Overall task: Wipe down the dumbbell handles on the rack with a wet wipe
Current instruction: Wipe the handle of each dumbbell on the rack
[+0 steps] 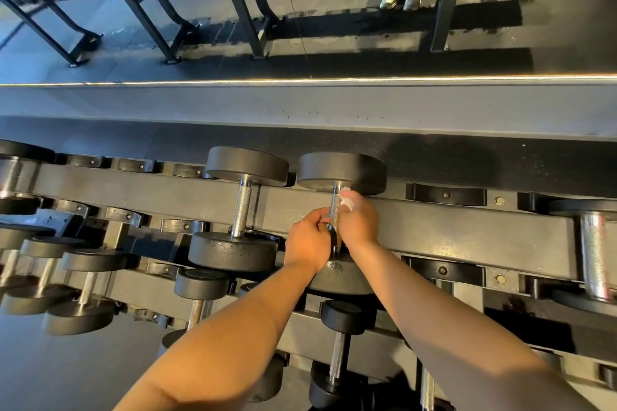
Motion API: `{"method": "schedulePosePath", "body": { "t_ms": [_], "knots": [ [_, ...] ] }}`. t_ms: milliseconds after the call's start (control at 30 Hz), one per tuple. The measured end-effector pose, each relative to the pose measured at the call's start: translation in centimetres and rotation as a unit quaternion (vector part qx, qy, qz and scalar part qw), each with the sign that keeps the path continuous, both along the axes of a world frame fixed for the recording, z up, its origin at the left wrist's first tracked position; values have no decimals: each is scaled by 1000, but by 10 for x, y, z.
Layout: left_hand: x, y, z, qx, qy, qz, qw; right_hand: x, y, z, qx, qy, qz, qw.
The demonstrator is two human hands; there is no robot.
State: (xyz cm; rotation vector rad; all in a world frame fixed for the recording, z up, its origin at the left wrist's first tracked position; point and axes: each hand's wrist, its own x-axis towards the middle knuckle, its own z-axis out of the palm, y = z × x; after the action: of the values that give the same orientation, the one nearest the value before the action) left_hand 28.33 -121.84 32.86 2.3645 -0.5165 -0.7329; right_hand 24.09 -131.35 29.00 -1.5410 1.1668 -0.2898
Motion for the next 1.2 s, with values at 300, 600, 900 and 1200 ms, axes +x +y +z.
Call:
{"method": "schedulePosePath", "body": {
  "t_ms": [300, 600, 900, 1200],
  "knots": [
    [0, 0, -2, 0, 0, 9, 1000, -18, 8, -6, -20, 67, 64, 996],
    [1, 1, -6, -16, 20, 17, 1000, 6, -10, 9, 234, -64, -141, 960],
    [4, 3, -11, -13, 19, 15, 1000, 12, -10, 1, 341, -153, -238, 897],
    [5, 2, -13, -9, 12, 12, 1000, 24, -9, -4, 328, -130, -256, 900]
  ]
}}
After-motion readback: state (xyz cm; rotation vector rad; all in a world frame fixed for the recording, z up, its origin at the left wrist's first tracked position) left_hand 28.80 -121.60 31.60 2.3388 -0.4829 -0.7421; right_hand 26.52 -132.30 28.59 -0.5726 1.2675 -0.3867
